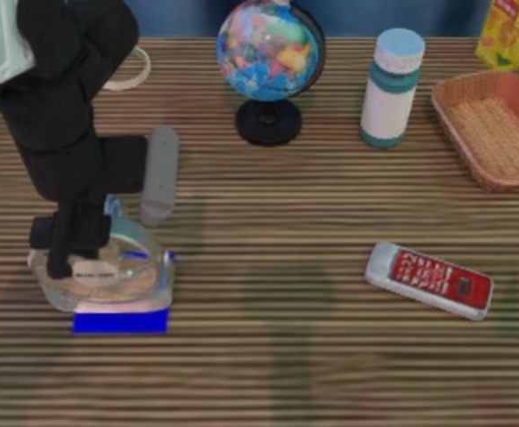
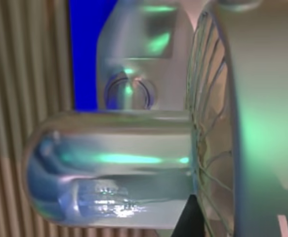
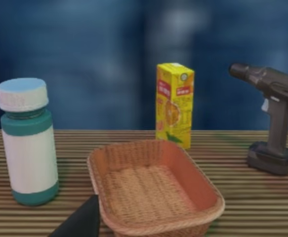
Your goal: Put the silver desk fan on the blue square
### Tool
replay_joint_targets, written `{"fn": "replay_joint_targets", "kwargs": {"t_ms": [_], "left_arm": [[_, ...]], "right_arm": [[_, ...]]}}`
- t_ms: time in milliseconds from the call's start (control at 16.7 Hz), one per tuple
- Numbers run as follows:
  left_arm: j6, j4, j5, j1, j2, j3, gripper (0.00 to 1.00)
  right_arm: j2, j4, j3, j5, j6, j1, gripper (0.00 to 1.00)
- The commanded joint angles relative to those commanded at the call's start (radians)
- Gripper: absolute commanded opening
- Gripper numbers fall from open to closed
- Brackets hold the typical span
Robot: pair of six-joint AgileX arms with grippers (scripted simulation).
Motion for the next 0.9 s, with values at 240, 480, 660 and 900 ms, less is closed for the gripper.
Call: {"fn": "replay_joint_targets", "kwargs": {"t_ms": [240, 480, 660, 900], "left_arm": [[0.000, 0.003, 0.000, 0.000, 0.001, -0.003, 0.00], [0.000, 0.003, 0.000, 0.000, 0.001, -0.003, 0.30], [0.000, 0.003, 0.000, 0.000, 0.001, -0.003, 0.53], [0.000, 0.003, 0.000, 0.000, 0.001, -0.003, 0.83]], "right_arm": [[0.000, 0.000, 0.000, 0.000, 0.000, 0.000, 1.00], [0.000, 0.000, 0.000, 0.000, 0.000, 0.000, 1.00], [0.000, 0.000, 0.000, 0.000, 0.000, 0.000, 1.00], [0.000, 0.000, 0.000, 0.000, 0.000, 0.000, 1.00]]}}
